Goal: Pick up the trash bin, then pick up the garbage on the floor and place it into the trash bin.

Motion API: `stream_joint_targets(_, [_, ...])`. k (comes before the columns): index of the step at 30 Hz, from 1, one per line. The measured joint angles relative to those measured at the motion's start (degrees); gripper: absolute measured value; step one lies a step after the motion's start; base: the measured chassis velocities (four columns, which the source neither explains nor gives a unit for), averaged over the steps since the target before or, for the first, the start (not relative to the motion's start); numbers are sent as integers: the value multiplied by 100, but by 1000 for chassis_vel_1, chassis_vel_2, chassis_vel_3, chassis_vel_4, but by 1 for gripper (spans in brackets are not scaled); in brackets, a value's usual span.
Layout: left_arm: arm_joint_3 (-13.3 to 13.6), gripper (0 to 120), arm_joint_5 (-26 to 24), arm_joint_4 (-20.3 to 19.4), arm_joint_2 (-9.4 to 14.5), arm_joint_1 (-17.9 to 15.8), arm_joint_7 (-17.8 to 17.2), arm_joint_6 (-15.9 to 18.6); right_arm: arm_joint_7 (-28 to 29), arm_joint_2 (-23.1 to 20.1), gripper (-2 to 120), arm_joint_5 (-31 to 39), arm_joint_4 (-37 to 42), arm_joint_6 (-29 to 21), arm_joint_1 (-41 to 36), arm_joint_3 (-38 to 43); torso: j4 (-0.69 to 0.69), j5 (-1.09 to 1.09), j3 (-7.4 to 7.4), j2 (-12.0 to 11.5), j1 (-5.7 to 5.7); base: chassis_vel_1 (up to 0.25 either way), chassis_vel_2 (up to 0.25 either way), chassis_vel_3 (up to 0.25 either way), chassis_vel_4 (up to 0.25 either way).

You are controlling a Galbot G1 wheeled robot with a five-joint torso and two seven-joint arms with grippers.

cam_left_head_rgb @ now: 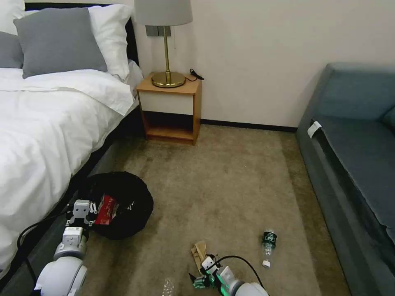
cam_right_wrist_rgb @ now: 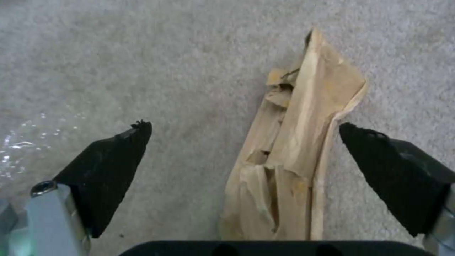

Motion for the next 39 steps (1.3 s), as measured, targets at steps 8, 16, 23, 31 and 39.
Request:
stream_joint_targets(8, [59, 6, 48, -78, -54, 10, 5, -3, -76, 132, 79, -46, -345, -4, 146, 111, -2, 4, 1, -1, 0, 0, 0, 0, 0])
stream_joint_targets(16, [79, 6, 64, -81, -84, 13, 11, -3, -169, 35, 50, 23, -353, -25, 330, 170, -1, 3, 1, -1, 0, 0, 0, 0, 0])
stream_joint_targets(23, [71, 6, 64, -14, -98, 8, 28, -27, -316, 23, 26, -64, -513, -16, 332, 140, -2, 3, 1, -1, 0, 0, 0, 0, 0])
stream_joint_targets(31, [70, 6, 57, 48, -97, -25, 44, -52, -386, 79, 0, -75, -643, 35, 448, 154, -1, 2, 1, -1, 0, 0, 0, 0, 0])
stream_joint_targets(39, [116, 6, 50, 56, -92, -59, 54, -52, -406, 106, 0, -3, -668, 98, 598, 270, -1, 2, 1, -1, 0, 0, 0, 0, 0])
